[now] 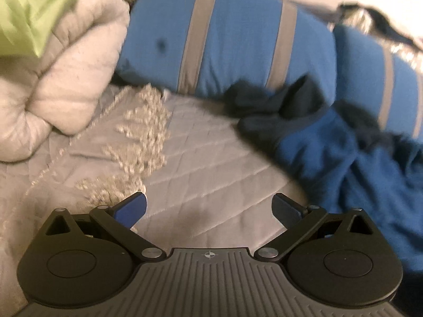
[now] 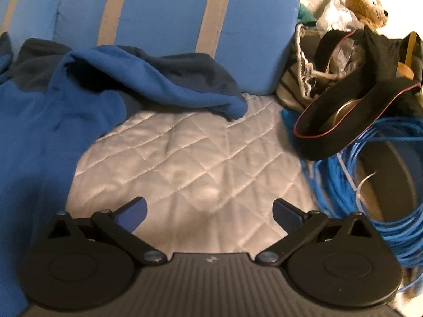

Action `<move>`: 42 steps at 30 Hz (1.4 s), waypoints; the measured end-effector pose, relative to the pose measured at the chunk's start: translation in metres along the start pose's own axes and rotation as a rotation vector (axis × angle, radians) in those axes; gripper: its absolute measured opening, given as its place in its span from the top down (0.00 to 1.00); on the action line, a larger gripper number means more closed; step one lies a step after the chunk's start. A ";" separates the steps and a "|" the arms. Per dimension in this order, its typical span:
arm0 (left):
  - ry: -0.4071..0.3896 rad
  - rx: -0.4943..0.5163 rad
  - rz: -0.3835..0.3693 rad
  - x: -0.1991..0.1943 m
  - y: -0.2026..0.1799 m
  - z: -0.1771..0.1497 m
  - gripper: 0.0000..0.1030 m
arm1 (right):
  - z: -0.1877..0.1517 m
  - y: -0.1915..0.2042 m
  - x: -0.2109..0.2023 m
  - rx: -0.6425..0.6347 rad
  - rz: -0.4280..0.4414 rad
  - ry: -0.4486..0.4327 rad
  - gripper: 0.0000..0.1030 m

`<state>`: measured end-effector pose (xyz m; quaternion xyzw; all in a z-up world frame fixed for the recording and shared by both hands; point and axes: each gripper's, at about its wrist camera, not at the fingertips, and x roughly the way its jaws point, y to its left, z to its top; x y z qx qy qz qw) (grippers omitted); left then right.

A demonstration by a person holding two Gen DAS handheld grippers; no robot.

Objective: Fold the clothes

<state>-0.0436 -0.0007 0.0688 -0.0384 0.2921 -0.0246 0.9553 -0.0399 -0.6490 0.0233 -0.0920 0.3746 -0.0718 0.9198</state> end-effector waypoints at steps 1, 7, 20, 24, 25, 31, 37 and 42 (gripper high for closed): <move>-0.014 0.006 -0.012 -0.011 -0.002 0.004 0.00 | 0.000 -0.003 -0.009 -0.003 0.001 -0.010 0.00; -0.071 0.101 -0.065 -0.074 -0.021 0.024 0.00 | 0.004 -0.023 -0.079 -0.037 -0.009 -0.093 0.00; -0.133 0.209 -0.101 -0.169 -0.042 0.018 0.00 | -0.018 -0.038 -0.187 0.009 0.044 -0.231 0.00; -0.126 0.269 -0.097 -0.192 -0.047 0.010 0.00 | -0.030 -0.038 -0.209 0.000 0.046 -0.271 0.00; -0.125 0.286 -0.097 -0.198 -0.047 0.009 0.00 | -0.032 -0.039 -0.214 0.004 0.052 -0.273 0.00; -0.127 0.406 -0.109 -0.225 -0.052 -0.004 0.00 | -0.044 -0.044 -0.238 0.009 0.088 -0.287 0.00; -0.106 0.416 -0.132 -0.237 -0.049 -0.013 0.00 | -0.054 -0.033 -0.247 -0.034 0.080 -0.294 0.00; -0.051 0.478 -0.121 -0.236 -0.051 -0.031 0.00 | -0.054 -0.023 -0.259 -0.043 0.103 -0.302 0.00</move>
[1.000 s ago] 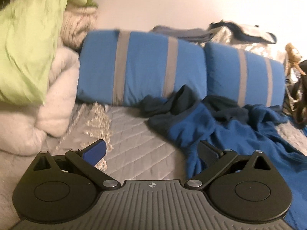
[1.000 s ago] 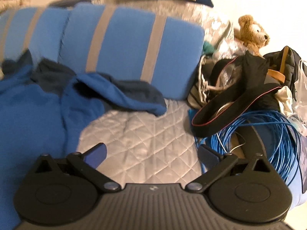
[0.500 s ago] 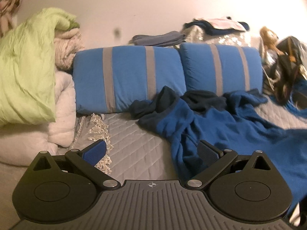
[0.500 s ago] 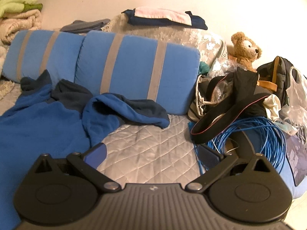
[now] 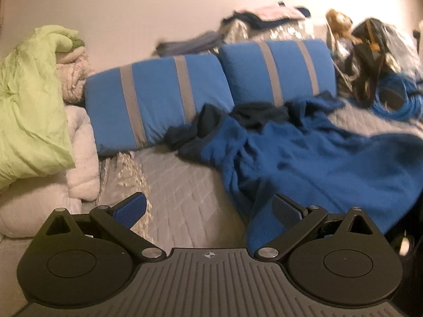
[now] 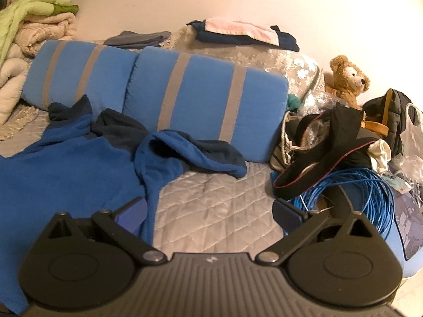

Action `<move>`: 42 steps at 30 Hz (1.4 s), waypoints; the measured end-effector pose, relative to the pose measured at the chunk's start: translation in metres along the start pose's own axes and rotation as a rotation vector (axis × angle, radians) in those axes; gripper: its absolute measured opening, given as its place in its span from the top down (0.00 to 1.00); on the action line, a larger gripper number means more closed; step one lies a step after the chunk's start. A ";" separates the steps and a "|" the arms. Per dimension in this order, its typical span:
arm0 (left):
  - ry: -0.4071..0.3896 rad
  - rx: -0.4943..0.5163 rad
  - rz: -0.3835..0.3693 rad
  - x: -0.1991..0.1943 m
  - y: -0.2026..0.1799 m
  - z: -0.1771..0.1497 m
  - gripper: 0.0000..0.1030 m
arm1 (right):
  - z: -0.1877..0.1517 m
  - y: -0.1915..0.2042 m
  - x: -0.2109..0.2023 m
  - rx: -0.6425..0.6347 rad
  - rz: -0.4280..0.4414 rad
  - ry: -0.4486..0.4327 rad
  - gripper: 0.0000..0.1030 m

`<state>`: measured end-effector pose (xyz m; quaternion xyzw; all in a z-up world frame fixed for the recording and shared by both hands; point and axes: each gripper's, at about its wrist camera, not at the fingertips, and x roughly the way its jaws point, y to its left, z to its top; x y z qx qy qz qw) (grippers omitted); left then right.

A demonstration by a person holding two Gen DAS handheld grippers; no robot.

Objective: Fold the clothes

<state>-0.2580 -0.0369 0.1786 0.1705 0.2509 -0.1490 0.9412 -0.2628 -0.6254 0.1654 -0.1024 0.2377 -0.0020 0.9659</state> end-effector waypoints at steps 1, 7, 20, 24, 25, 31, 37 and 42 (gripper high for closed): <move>0.024 0.013 0.011 0.002 -0.003 -0.005 0.00 | 0.000 0.002 -0.003 -0.006 0.005 -0.004 0.00; 0.144 0.042 0.001 0.010 -0.015 -0.039 0.00 | 0.000 0.007 -0.012 -0.024 0.004 -0.013 0.00; 0.084 -0.073 -0.013 0.019 -0.021 -0.063 0.00 | -0.010 -0.005 -0.024 -0.004 0.006 0.004 0.00; 0.041 -0.106 0.072 0.026 -0.022 -0.064 0.00 | -0.024 -0.012 -0.026 0.020 -0.007 0.024 0.00; 0.028 -0.100 0.084 0.027 -0.023 -0.063 0.00 | -0.027 -0.014 -0.028 0.026 -0.006 0.025 0.00; -0.039 -0.080 0.114 0.025 -0.029 -0.057 0.00 | -0.047 -0.018 -0.040 0.026 -0.003 0.017 0.00; -0.048 -0.090 0.101 0.025 -0.024 -0.052 0.00 | -0.070 -0.015 -0.050 0.000 0.023 0.039 0.00; -0.057 -0.082 0.097 0.025 -0.023 -0.050 0.00 | -0.090 -0.014 -0.056 -0.016 0.044 0.056 0.00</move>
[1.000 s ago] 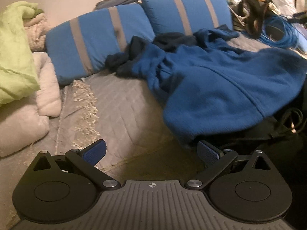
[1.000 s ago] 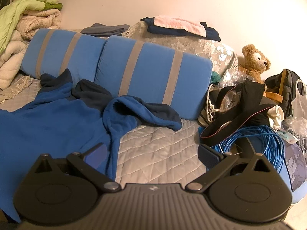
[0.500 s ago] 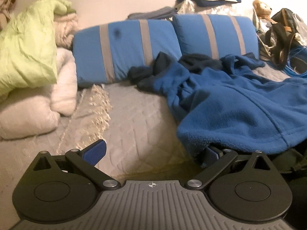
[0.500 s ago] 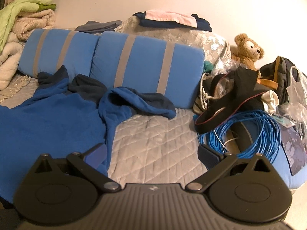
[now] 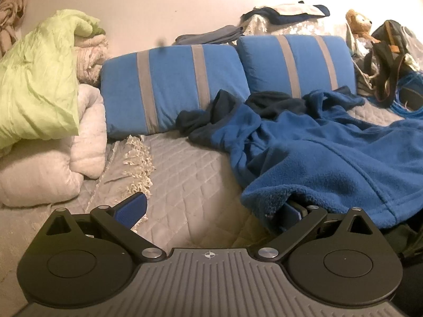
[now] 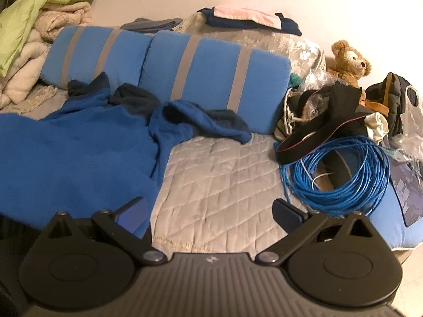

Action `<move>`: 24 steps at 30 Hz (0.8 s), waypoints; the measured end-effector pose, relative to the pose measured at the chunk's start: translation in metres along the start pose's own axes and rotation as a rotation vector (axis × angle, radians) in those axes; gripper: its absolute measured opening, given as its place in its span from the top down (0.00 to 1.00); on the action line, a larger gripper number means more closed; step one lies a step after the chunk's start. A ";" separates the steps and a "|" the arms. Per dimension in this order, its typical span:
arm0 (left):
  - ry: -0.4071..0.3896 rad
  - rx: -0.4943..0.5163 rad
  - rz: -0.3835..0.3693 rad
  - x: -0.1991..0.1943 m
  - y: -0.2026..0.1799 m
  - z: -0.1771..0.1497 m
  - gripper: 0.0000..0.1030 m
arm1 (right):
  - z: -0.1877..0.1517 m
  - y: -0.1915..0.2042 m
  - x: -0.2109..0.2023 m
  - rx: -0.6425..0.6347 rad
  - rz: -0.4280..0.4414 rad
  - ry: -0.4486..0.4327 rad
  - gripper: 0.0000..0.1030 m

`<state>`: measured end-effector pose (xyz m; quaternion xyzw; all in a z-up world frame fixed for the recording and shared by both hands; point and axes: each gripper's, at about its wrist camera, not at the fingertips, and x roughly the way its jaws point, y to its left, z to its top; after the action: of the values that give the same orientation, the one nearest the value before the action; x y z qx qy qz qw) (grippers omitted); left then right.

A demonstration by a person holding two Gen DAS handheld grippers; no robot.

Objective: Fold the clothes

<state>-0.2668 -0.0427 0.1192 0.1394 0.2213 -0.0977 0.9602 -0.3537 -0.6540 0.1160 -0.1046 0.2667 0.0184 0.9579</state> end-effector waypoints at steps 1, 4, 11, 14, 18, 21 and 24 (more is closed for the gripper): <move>-0.002 0.001 0.001 0.000 0.000 0.000 0.00 | -0.004 0.000 -0.001 -0.003 0.004 0.004 0.00; -0.006 0.000 0.002 0.000 0.000 -0.001 0.00 | -0.018 0.005 -0.001 -0.014 0.039 0.018 0.00; -0.006 -0.006 0.013 0.001 0.003 -0.004 0.00 | -0.044 0.031 0.009 -0.095 0.095 0.044 0.00; -0.009 -0.012 0.016 0.001 0.004 -0.005 0.00 | -0.048 0.036 0.015 -0.048 0.087 0.024 0.01; -0.010 -0.024 0.017 0.000 0.004 -0.006 0.01 | -0.045 0.033 0.022 0.074 0.088 -0.005 0.15; 0.016 -0.050 0.008 0.002 0.008 -0.008 0.01 | -0.043 0.028 0.027 0.170 0.106 -0.015 0.28; 0.021 -0.059 0.000 0.002 0.009 -0.010 0.08 | -0.039 0.030 0.030 0.198 0.113 -0.022 0.36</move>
<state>-0.2667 -0.0318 0.1116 0.1120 0.2341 -0.0894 0.9616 -0.3502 -0.6339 0.0618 0.0061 0.2620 0.0470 0.9639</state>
